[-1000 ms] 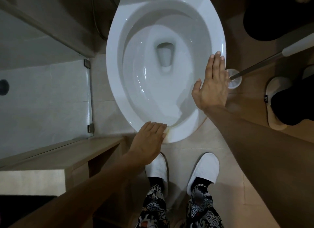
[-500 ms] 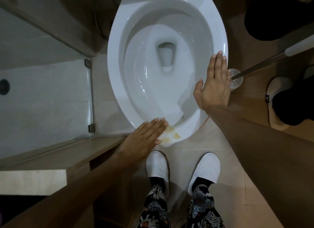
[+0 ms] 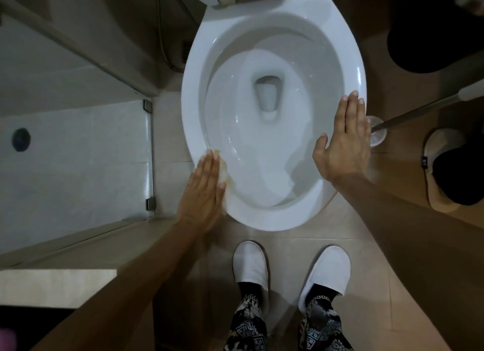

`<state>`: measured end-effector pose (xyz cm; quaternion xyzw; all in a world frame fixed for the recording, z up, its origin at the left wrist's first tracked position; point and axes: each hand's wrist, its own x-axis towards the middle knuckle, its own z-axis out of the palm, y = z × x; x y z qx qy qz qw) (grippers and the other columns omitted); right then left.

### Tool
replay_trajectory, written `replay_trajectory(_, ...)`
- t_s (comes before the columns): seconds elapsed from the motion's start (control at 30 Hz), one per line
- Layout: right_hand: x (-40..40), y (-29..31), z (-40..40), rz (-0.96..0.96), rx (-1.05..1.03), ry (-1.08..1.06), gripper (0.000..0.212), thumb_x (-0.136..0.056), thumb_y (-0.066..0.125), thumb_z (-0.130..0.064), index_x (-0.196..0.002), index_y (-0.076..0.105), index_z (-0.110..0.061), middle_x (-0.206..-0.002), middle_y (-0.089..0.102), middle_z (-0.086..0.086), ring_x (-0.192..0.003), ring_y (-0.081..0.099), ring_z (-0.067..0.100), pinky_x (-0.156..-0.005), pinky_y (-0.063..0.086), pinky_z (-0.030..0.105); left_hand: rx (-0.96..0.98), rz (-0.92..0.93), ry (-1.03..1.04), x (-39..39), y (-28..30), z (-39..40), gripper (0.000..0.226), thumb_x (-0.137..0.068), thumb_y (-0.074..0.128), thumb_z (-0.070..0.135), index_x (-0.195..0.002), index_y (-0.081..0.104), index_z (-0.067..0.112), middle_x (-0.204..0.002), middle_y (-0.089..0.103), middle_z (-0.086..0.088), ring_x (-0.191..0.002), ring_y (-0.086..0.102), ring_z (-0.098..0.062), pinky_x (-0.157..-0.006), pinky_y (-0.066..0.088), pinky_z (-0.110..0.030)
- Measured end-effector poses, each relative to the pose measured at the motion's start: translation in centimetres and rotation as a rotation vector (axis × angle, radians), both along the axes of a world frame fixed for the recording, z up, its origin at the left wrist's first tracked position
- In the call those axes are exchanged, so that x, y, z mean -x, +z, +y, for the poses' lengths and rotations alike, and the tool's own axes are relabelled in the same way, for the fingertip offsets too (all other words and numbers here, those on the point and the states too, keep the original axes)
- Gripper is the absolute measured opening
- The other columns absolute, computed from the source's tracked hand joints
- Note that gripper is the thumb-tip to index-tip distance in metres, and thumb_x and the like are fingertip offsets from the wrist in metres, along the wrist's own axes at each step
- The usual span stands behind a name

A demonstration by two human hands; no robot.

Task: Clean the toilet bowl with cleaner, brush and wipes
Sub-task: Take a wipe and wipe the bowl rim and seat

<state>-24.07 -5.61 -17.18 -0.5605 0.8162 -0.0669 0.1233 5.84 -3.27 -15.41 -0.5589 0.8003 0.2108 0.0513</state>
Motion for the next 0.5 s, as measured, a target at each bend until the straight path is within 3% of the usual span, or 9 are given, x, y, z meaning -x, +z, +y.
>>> replay_trajectory(0.3,0.0,0.0,0.0,0.006,0.001,0.003,0.078,-0.089,0.045,-0.025,-0.153,0.005,-0.005,-0.162,0.0,0.01,-0.149,0.001,0.024,-0.119,0.015,0.048,0.003,0.112,-0.003,0.0,0.2,1.2,0.058,-0.101,0.017,0.031,-0.15,-0.004,0.009,-0.158,-0.011,-0.003,-0.146,-0.01,-0.013,-0.118,-0.005,-0.025)
replay_trajectory(0.4,0.0,-0.1,0.0,0.004,0.008,0.001,0.078,-0.089,0.046,-0.024,-0.153,0.006,-0.005,-0.162,0.001,0.01,-0.149,0.001,0.024,-0.119,0.015,0.047,0.013,0.108,-0.007,-0.3,-0.2,-1.0,0.058,-0.101,0.016,0.032,-0.15,-0.002,0.007,-0.159,-0.008,-0.006,-0.147,-0.009,-0.016,-0.12,-0.001,-0.031)
replay_trajectory(0.5,0.0,-0.3,0.0,0.003,0.017,-0.002,0.078,-0.088,0.045,-0.024,-0.153,0.006,-0.005,-0.162,0.001,0.01,-0.149,0.002,0.023,-0.119,0.016,0.048,0.046,0.114,0.054,-0.1,-0.8,-5.8,0.056,-0.102,0.022,0.026,-0.15,0.003,0.004,-0.159,-0.002,-0.009,-0.146,-0.008,-0.014,-0.118,-0.005,-0.026)
